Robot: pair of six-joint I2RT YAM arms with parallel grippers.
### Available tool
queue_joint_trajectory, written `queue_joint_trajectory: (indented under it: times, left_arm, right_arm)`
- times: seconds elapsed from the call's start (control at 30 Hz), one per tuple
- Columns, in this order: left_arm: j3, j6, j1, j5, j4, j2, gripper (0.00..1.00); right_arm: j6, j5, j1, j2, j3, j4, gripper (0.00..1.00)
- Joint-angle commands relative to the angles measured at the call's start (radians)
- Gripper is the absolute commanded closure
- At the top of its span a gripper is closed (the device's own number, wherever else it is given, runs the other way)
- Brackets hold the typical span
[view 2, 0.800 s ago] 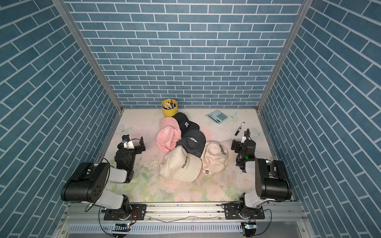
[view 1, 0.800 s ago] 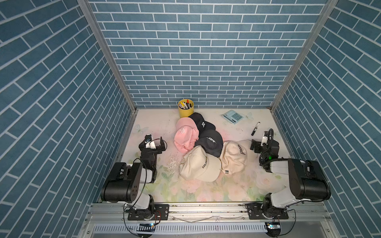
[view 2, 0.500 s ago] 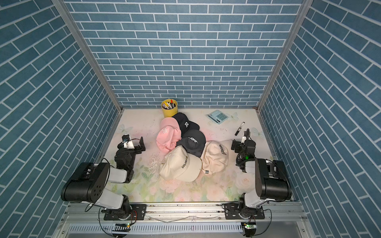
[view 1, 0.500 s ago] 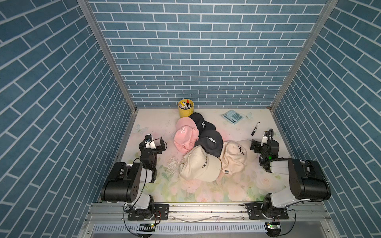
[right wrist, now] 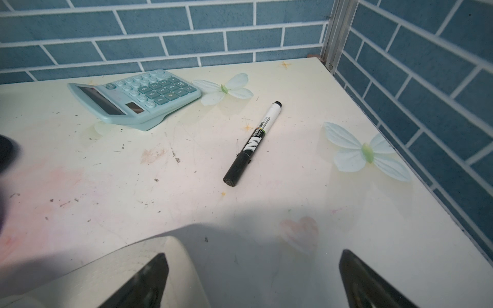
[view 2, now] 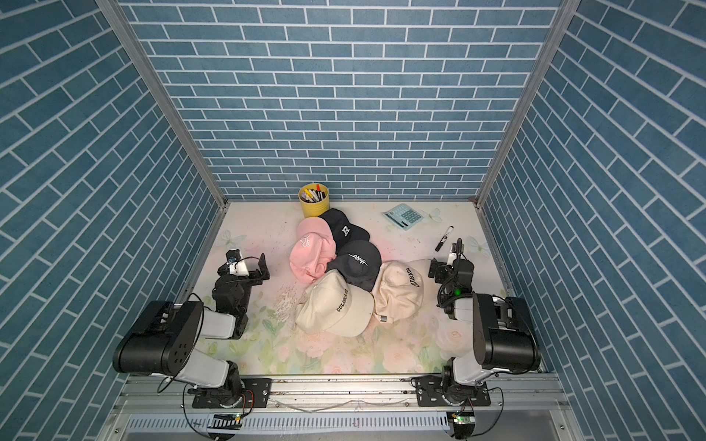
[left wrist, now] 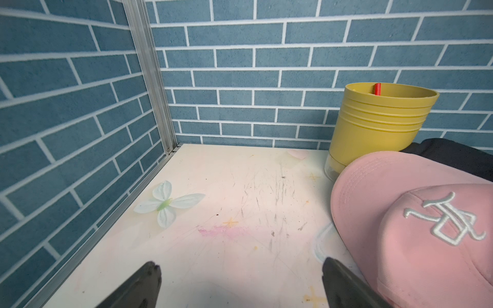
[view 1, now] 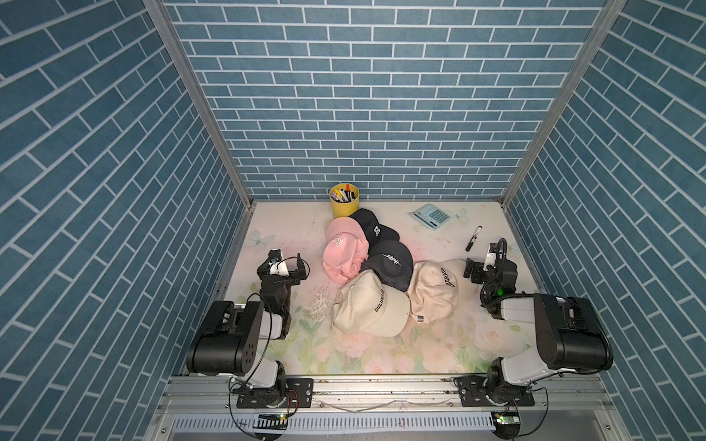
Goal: Open the adjustable buckle of the baseball cap
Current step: Pick up the baseball cap from the center of the board.
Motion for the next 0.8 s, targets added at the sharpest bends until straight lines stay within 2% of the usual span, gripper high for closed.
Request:
queue_joint_trajectory:
  times: [0.0, 0.07, 0.23, 0.33, 0.4, 0.53, 0.67, 0.77]
  left_arm:
    - [0.047, 0.020, 0.001, 0.044, -0.106, -0.045, 0.00]
    - [0.115, 0.027, 0.001, 0.066, -0.265, -0.111, 0.00]
    - [0.179, -0.029, 0.000, 0.106, -0.472, -0.269, 0.00]
    - [0.304, -0.083, -0.024, 0.117, -0.734, -0.325, 0.00]
    - [0.405, -0.074, -0.077, 0.102, -0.885, -0.338, 0.00]
    - [0.537, -0.037, -0.236, 0.022, -1.002, -0.337, 0.00]
    - [0.645, -0.079, -0.322, 0.027, -1.027, -0.290, 0.00]
    - [0.724, -0.083, -0.389, 0.031, -1.065, -0.245, 0.00]
  right_arm:
    - [0.031, 0.123, -0.005, -0.049, 0.029, -0.058, 0.01]
    - [0.030, 0.163, -0.005, -0.131, 0.093, -0.239, 0.01]
    - [-0.009, 0.096, -0.004, -0.251, 0.305, -0.765, 0.02]
    - [0.052, 0.055, -0.003, -0.286, 0.448, -1.087, 0.07]
    - [0.090, -0.018, 0.005, -0.307, 0.520, -1.253, 0.12]
    - [0.091, -0.076, 0.098, -0.355, 0.588, -1.452, 0.16]
    - [0.139, -0.054, 0.226, -0.377, 0.595, -1.590, 0.16]
    - [0.221, -0.067, 0.255, -0.377, 0.547, -1.618, 0.18]
